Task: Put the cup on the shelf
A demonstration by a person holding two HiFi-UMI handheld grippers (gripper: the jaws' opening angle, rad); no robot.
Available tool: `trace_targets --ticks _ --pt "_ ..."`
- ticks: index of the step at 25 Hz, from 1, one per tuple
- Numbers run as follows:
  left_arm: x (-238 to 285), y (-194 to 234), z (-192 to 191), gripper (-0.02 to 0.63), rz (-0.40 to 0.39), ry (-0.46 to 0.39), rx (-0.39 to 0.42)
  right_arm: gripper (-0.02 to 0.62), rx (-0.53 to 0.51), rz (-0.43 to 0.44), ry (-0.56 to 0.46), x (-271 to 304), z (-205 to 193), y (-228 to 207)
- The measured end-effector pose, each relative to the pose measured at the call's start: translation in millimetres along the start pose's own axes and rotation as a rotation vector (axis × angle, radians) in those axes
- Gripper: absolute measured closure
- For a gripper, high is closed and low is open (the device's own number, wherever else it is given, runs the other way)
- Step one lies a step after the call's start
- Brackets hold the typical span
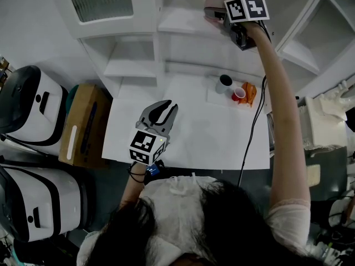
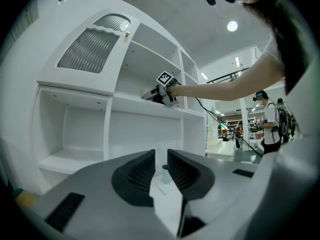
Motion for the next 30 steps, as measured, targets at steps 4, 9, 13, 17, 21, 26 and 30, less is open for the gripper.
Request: trace_targets --ticks 4,9,13,17,21,26,30 --pt "1.6 -0.1 1.3 0.522 -0.004 -0.002 0.000 0.249 0.002 -0.015 0.011 -1.2 -3.6 -1.6" --pt "1.9 -3.7 0.6 0.522 -0.011 0.003 0.002 0.249 0.021 -0.043 -0.040 -11.3 -3.2 -7.0" --pt "0.2 -5.8 0.2 0.522 -0.005 0.004 0.002 0.249 0.016 -0.015 -0.060 -24.2 -6.1 -2.2" --pt "-0.5 -5.1 -1.8 0.522 0.005 0.005 -0.006 0.249 0.028 0.030 -0.139 -43.6 -2.6 9.9" --pt "-1.5 -4.4 -3.6 0.522 0.016 0.009 -0.011 0.250 0.024 0.081 -0.230 -69.1 -2.4 33.0" --pt "-1.3 -7.1 -3.1 0.522 0.026 0.009 -0.019 0.250 -0.004 0.154 -0.323 -98.8 -10.8 70.8" --pt "-0.8 -14.0 -0.9 0.522 0.027 0.008 -0.018 0.250 0.012 0.227 -0.380 -116.9 -29.9 103.7"
Point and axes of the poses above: the fingertips, and each gripper's own axes: x forward along the fingers, y to its left, z out of its top, the point moved 1 cm from there along -x, backward along the fingers, and after that the axes turned 1 degree about x, right-handed, at the moved point
